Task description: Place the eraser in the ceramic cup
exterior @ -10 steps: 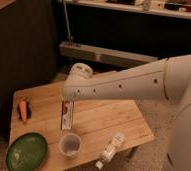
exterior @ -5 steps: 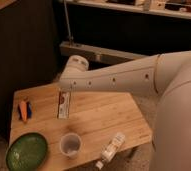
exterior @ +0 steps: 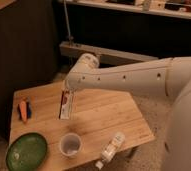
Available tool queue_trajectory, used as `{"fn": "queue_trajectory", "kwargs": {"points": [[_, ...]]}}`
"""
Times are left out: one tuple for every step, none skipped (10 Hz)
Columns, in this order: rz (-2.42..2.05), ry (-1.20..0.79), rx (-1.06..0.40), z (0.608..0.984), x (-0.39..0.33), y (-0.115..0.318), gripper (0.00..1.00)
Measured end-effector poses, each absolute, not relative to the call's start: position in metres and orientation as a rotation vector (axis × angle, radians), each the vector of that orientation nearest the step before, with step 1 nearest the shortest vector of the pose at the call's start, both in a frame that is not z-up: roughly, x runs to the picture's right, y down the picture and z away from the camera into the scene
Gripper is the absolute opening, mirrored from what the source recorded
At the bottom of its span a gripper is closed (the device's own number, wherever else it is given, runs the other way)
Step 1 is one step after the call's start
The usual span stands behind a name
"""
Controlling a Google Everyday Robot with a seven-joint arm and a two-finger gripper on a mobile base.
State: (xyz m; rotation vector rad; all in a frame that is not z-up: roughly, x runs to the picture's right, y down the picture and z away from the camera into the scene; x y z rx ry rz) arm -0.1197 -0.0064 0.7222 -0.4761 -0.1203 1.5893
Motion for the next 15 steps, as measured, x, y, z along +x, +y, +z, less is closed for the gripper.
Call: {"fn": "queue_trajectory", "kwargs": {"points": [[1.583,-0.129,-0.491,0.712,-0.116,0.0,0.0],[1.576,-0.135,-0.496,0.7,-0.114,0.009,0.0],[1.567,-0.141,-0.495,0.69,-0.112,0.015,0.0],[1.558,-0.147,-0.489,0.678,-0.111,0.022,0.0],[1.551,-0.151,-0.486,0.668,-0.113,0.026,0.0],[1.547,-0.153,-0.481,0.657,-0.115,0.033,0.0],[1.542,-0.151,-0.468,0.65,-0.113,0.041,0.0],[1.544,-0.146,-0.457,0.645,-0.111,0.047,0.0],[1.545,-0.137,-0.449,0.646,-0.108,0.053,0.0],[1.543,-0.132,-0.442,0.644,-0.107,0.059,0.0],[1.541,-0.13,-0.438,0.641,-0.106,0.068,0.0],[1.541,-0.127,-0.433,0.639,-0.103,0.075,0.02],[1.539,-0.126,-0.429,0.638,-0.101,0.079,0.09],[1.531,-0.126,-0.427,0.636,-0.101,0.083,0.18],[1.527,-0.124,-0.422,0.635,-0.102,0.086,0.27]]}}
